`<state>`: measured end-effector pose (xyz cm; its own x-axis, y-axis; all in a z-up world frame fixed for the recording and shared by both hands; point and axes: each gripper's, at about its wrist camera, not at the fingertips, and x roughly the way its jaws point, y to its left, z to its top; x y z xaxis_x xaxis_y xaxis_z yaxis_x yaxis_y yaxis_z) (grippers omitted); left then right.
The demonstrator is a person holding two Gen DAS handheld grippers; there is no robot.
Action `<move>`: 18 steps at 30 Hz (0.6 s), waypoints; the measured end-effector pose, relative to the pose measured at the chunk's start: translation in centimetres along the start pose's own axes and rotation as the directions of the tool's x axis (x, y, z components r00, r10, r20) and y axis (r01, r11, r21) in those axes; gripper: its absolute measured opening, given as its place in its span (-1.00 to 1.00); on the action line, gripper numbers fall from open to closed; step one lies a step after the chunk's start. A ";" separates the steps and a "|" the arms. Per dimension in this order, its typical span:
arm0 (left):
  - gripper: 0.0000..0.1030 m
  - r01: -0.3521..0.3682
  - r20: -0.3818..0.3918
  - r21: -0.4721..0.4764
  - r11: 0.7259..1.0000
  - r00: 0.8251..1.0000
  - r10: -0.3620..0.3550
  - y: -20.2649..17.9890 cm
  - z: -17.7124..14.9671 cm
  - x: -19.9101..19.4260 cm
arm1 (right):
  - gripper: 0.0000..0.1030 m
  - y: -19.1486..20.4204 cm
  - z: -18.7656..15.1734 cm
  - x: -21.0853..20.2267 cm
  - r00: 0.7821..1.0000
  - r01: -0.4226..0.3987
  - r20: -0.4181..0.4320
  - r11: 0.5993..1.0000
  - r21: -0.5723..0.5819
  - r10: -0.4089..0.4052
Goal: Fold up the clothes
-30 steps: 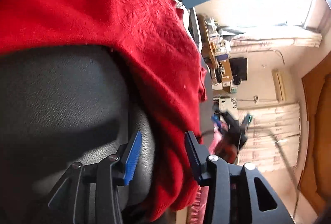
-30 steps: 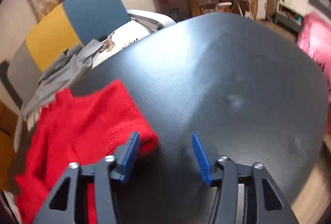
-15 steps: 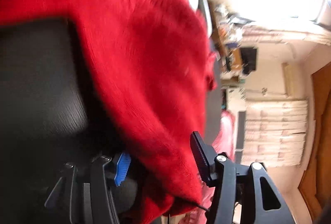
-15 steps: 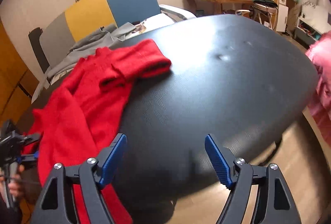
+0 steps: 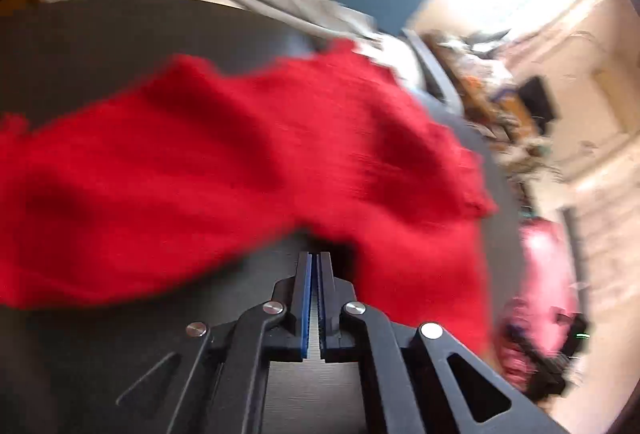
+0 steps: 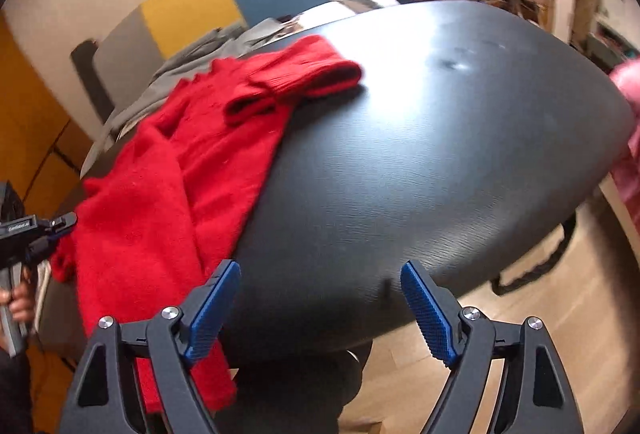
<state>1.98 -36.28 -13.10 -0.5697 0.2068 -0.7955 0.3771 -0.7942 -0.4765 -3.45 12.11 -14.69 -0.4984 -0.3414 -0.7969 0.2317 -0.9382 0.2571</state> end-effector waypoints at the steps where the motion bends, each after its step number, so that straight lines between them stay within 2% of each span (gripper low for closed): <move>1: -1.00 -0.027 0.007 -0.025 0.999 1.000 0.028 1.9 0.2 -0.3 | 0.62 0.6 0.1 0.3 1.000 0.001 -0.001 1.000 -0.021 -0.001; 4: -1.00 -0.172 0.029 -0.115 0.978 0.984 0.177 6.6 0.8 -2.0 | 0.62 2.4 0.5 0.7 1.000 0.003 0.008 0.998 -0.066 -0.002; 5: -1.00 -0.120 0.008 -0.147 0.982 0.992 0.122 7.4 0.4 -2.1 | 0.62 3.2 0.8 0.9 1.000 0.001 0.011 0.995 -0.097 0.000; 6: -0.91 -0.064 -0.013 -0.179 0.982 0.998 0.063 8.1 0.1 -2.2 | 0.62 4.0 1.0 1.1 1.000 -0.001 0.013 0.992 -0.127 0.003; 7: -0.72 0.010 -0.038 -0.206 0.978 0.999 -0.018 8.2 -0.5 -2.0 | 0.62 4.5 1.4 1.4 1.000 0.024 0.015 0.990 -0.142 -0.022; 8: -0.58 0.074 -0.059 -0.220 0.973 0.994 -0.089 7.7 -1.2 -1.5 | 0.62 5.0 1.7 1.7 0.999 0.049 0.017 0.986 -0.158 -0.047; 10: -0.49 0.153 -0.072 -0.148 0.977 0.984 -0.165 5.4 -2.7 -0.5 | 0.62 5.3 2.4 2.4 0.997 0.073 0.008 0.985 -0.159 -0.073; 13: -0.38 0.199 -0.085 -0.030 0.980 0.976 -0.201 1.2 -4.1 1.2 | 0.62 5.2 2.9 3.8 0.997 0.057 -0.039 0.988 -0.143 -0.063; 16: -0.15 0.226 -0.100 0.053 0.973 0.970 -0.220 -2.1 -4.8 2.9 | 0.55 5.6 2.7 4.5 0.996 0.053 -0.057 0.986 -0.156 -0.062; 18: -0.14 0.245 -0.111 0.108 0.964 0.966 -0.233 -4.4 -5.3 4.1 | 0.49 5.6 2.7 4.9 0.996 0.055 -0.063 0.986 -0.154 -0.066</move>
<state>1.89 -28.92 -16.27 -0.5568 0.4484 -0.6992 0.1450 -0.7764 -0.6134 -6.86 5.05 -15.63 -0.4591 -0.2747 -0.8448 0.3297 -0.9358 0.1251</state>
